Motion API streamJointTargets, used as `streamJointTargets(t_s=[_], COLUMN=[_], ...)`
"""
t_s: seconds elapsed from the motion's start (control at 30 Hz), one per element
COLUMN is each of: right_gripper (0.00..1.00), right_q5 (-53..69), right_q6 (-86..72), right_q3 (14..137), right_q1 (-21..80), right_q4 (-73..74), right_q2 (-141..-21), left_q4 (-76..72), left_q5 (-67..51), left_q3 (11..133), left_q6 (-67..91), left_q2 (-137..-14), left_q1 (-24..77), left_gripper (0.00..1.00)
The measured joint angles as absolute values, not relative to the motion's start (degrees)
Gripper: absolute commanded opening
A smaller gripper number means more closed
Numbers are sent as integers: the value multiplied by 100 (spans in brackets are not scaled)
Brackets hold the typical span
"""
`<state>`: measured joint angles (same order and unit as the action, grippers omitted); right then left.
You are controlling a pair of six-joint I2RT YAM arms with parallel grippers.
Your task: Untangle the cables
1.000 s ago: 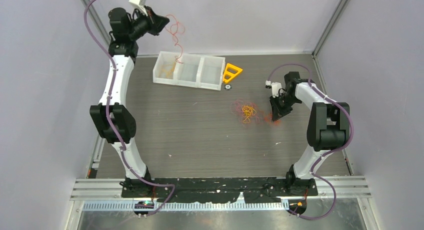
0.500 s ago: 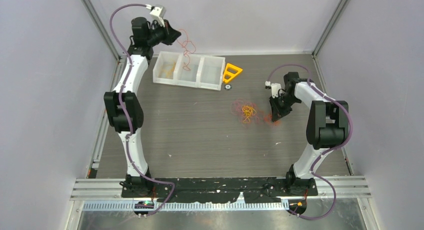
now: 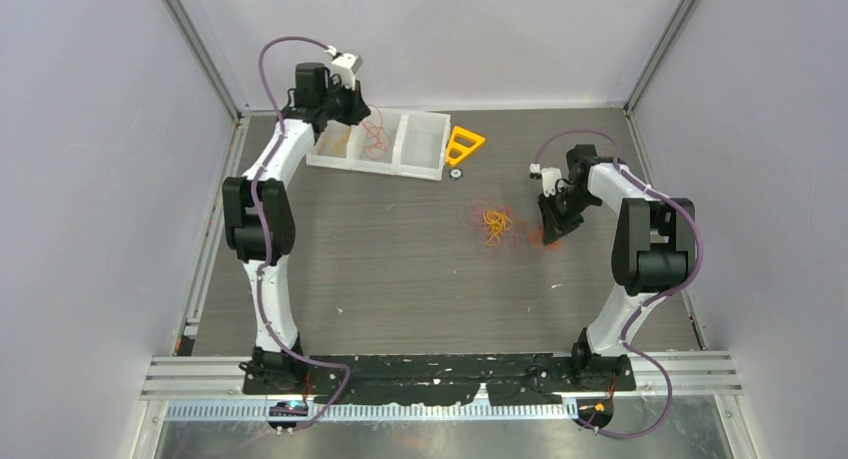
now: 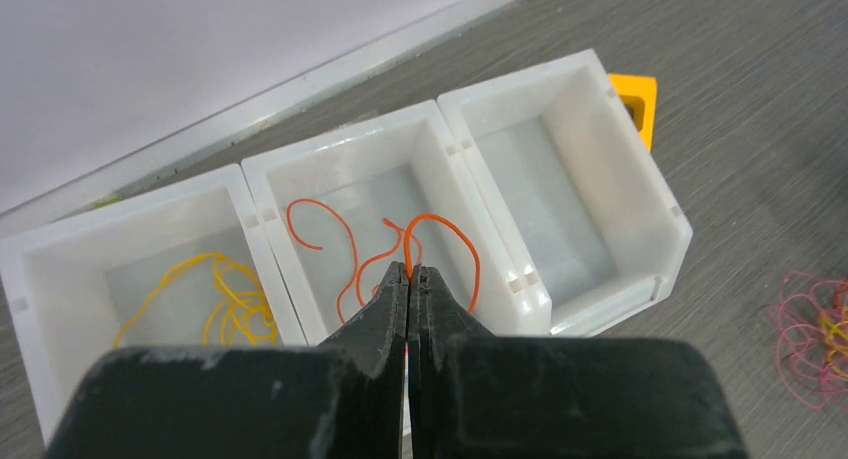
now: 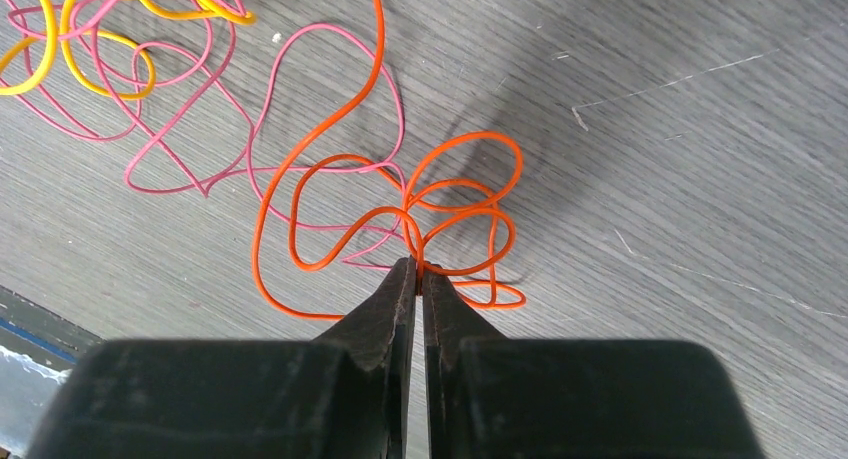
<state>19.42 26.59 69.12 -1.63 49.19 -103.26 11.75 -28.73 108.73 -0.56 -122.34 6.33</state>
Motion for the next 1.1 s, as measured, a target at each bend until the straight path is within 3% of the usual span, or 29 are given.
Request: streamJointTargets(t_s=[0.07, 0.2, 0.37, 0.57, 0.67, 0.8, 0.93, 1.1], right_gripper=[11, 12, 23, 51, 64, 77, 78, 76], right_q5=[1942, 1944, 2021, 2307, 2467, 2764, 2985, 2943], right_q6=[2659, 2659, 2655, 2646, 2646, 2613, 2506, 2290], right_q3=[6912, 6923, 7065, 7516, 7832, 8162, 8263, 8224], right_q1=[-163, -163, -163, -163, -163, -145, 82, 899], right_q4=[4923, 4939, 5028, 5269, 5393, 5465, 5489, 5380], right_q2=[-10328, -10335, -10366, -10363, -10342, -10119, -9815, -9963], left_q4=[1321, 1839, 2550, 2672, 2727, 2775, 2709, 2519], left_q5=[-2689, -2231, -1857, -2095, -2327, -2801, -3518, -4348], left_q3=[10875, 11402, 12363, 11880, 11620, 11019, 10003, 8353], left_q6=[-207, -506, -637, -617, -644, -781, -862, -720], left_q2=[-12300, -12733, -13310, -12630, -11911, -10615, -9330, -8414], left_q1=[722, 910, 1017, 827, 705, 602, 637, 856], left_gripper=[3, 43, 69, 83, 96, 100, 99, 89])
